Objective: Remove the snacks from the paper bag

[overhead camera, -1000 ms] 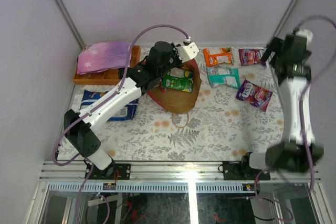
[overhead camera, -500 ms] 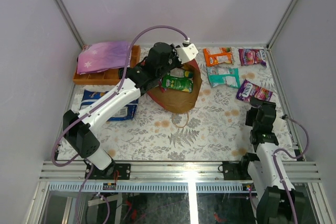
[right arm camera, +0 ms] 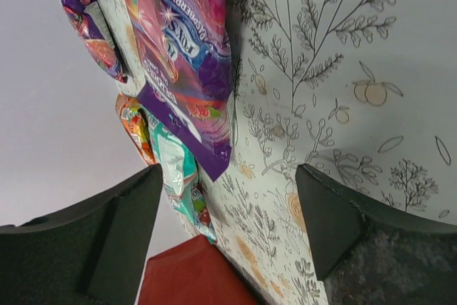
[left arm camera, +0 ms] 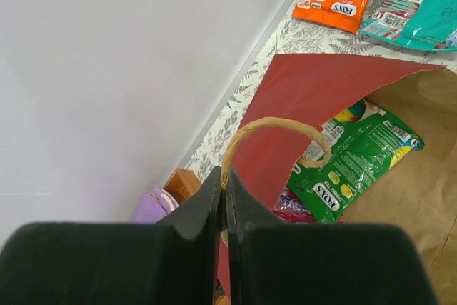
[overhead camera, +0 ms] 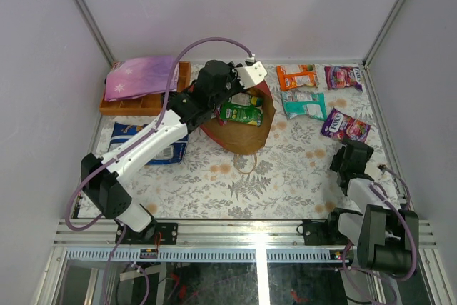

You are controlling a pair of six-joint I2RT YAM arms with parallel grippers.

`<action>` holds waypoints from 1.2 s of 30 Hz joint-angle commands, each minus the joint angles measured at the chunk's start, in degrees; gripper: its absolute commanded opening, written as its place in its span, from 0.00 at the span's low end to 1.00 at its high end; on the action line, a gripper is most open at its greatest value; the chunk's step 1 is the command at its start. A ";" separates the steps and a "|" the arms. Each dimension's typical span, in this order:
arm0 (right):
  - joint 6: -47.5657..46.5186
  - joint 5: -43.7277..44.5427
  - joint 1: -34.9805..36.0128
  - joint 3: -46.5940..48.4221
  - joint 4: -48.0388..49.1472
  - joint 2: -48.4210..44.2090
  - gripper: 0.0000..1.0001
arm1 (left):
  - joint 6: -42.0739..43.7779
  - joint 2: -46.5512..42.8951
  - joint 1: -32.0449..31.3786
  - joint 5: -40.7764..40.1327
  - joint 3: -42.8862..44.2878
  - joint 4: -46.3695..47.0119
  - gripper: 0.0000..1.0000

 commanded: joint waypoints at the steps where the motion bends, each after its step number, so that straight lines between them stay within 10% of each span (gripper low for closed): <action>1: 0.47 4.33 -1.78 2.34 4.61 3.04 0.80 | 1.05 -1.51 0.34 -0.17 -0.73 4.00 0.00; 12: -6.98 -4.82 -5.49 4.48 20.09 21.79 0.60 | 1.64 -1.19 0.34 -1.26 -0.35 3.44 0.00; 36: -33.36 -20.06 -15.07 22.20 11.33 31.38 0.00 | 3.05 -1.83 0.35 -3.76 -0.09 2.69 0.00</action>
